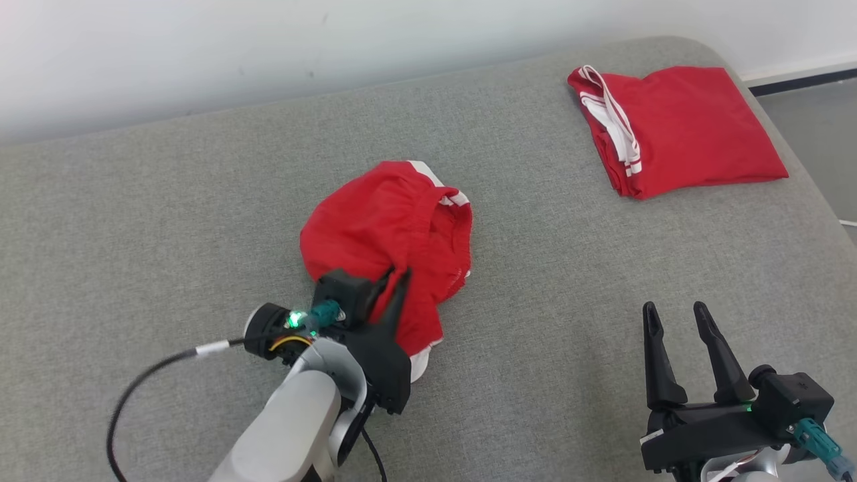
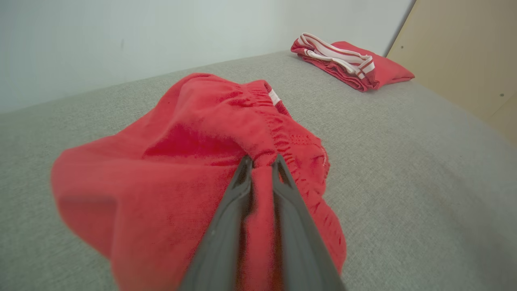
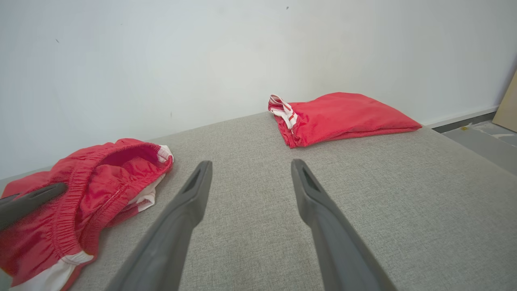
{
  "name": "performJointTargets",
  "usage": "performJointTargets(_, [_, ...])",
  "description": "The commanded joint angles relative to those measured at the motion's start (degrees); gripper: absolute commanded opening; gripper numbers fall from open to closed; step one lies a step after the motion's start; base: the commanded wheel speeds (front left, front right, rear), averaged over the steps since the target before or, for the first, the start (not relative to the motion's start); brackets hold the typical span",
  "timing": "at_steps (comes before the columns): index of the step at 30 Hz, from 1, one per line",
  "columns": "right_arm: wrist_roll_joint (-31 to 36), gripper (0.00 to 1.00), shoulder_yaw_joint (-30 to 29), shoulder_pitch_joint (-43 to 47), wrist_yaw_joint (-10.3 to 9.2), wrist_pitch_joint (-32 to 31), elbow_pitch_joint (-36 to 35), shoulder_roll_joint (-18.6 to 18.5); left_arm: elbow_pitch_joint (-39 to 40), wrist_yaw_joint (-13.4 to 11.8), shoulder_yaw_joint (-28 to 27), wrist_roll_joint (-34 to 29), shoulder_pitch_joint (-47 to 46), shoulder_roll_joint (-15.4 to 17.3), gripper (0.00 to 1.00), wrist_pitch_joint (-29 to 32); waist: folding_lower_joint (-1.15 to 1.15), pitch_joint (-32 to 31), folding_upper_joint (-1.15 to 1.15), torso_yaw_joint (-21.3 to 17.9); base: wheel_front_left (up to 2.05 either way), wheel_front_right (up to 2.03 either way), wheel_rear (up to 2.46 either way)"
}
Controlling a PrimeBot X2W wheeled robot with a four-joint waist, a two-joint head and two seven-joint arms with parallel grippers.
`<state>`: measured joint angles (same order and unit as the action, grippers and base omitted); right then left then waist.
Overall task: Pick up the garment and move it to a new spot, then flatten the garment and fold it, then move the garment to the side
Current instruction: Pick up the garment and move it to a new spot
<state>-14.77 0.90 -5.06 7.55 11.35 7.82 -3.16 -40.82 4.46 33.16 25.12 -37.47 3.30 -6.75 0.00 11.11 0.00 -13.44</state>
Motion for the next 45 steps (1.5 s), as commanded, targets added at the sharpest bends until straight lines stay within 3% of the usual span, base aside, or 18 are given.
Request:
performJointTargets(1, [-0.06, 1.0, 0.09, -0.41, -0.16, 0.09, 0.11, 0.07, -0.31, 0.03, 0.41, -0.39, 0.12, -0.17, 1.0, -0.77, 0.0, -0.25, 0.0, 0.25, 0.0, 0.0, 0.0])
performJointTargets(6, [0.27, 1.0, -0.84, 0.67, -0.16, -0.16, 0.29, -0.39, -0.28, 0.51, 1.92, -0.21, -2.37, -0.4, 1.0, -4.75, 0.0, -2.61, 0.0, 2.25, 0.0, 0.0, 0.0])
performJointTargets(11, [0.52, 1.0, -2.03, 2.19, -0.16, -0.74, -0.35, -0.73, 3.11, -0.81, 0.9, 0.65, -3.41, -0.23, 1.0, -7.12, 0.0, -6.12, 0.0, 5.32, 0.0, 0.0, 0.0])
performJointTargets(15, [0.68, 1.0, -2.84, 3.4, -0.16, -1.52, -1.29, -0.79, 6.9, -1.59, -1.59, 1.15, -1.39, 2.19, 1.0, -8.07, 0.0, -8.37, 0.0, 8.05, 0.0, 0.0, 0.0])
performJointTargets(31, [1.13, 1.0, -3.8, 7.06, -0.16, -3.76, -4.37, -0.31, 21.42, -7.85, -14.49, 2.07, 18.41, 15.22, 1.0, -8.43, 0.0, -12.6, 0.0, 15.32, 0.0, 0.0, 0.0])
performJointTargets(37, [1.3, 1.0, -3.59, 7.94, -0.16, -4.56, -5.18, -0.38, 25.0, -10.03, -17.85, 2.3, 25.06, 16.91, 1.0, -8.44, 0.0, -12.78, 0.0, 16.44, 0.0, 0.0, 0.0])
performJointTargets(45, [1.25, 1.0, -3.83, 9.37, -0.16, -5.59, -6.37, -0.8, 32.61, -10.21, -21.39, 0.95, 34.31, 17.43, 1.0, -8.44, 0.0, -13.23, 0.0, 17.81, 0.0, 0.0, 0.0])
